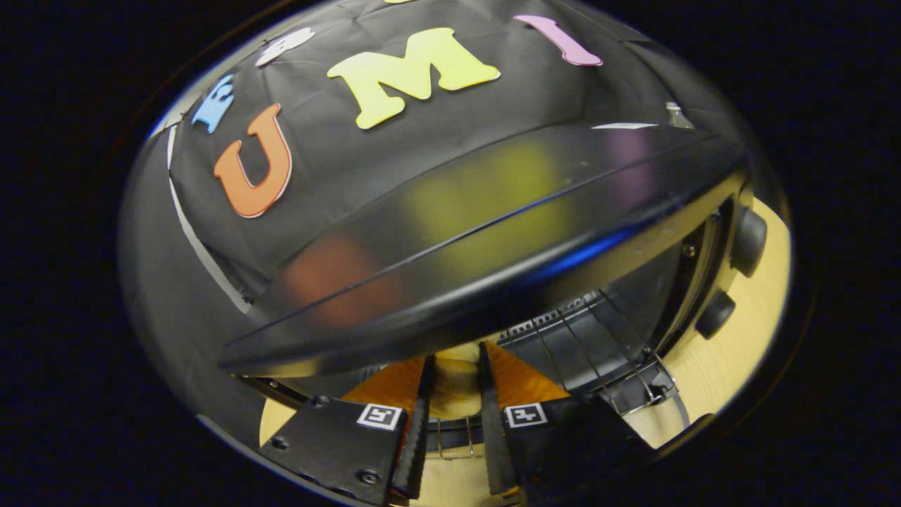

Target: Open the toaster oven, put the food inside, and close the toaster oven door.

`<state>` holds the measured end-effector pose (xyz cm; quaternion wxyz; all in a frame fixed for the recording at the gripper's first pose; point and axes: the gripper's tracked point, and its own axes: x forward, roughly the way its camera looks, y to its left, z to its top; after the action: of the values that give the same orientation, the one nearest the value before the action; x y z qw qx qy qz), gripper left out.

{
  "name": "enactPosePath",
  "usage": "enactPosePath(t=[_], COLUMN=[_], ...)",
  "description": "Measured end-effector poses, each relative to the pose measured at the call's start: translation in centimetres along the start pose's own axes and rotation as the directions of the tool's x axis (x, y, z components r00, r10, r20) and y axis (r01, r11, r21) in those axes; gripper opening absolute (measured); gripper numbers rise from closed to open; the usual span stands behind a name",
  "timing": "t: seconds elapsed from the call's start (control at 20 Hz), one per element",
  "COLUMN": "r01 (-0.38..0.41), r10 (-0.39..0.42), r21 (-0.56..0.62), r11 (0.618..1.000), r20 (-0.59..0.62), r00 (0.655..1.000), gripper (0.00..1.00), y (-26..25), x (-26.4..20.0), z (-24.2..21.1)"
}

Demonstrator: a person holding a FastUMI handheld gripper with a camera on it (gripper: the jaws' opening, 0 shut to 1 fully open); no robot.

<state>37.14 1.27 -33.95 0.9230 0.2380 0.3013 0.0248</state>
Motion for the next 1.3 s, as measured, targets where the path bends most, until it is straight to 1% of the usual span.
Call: enactPosePath(t=[0.15,0.35,0.5,0.6,0.8,1.0,1.15,1.3], r01=[0.004,-0.003,0.012,0.013,-0.009,-0.001,0.014,0.04], r10=[-0.004,0.003,-0.009,-0.008,0.024,0.036,0.027,0.0], r21=[-0.022,-0.027,-0.095,-0.127,-0.168,-0.244,-0.3,-0.353], r11=[1.0,1.0,0.995,0.992,0.986,0.97,0.954,0.935], r20=[0.014,0.006,0.03,0.04,0.086,0.139,0.135,0.112], r00=[1.0,1.0,0.999,0.999,0.996,0.99,0.991,0.994], gripper=[0.51,0.77,0.96,0.96,0.96,0.99,0.99,0.99], y=[0.2,0.2,0.2,0.2,0.8,0.9,0.2,-1.0], x=[0.2,-1.5,-4.3,-7.2,-14.7,-21.2,-24.2,-24.7], z=[0.3,0.3,0.2,-0.3,-0.7,-1.0,-2.6,-4.7])
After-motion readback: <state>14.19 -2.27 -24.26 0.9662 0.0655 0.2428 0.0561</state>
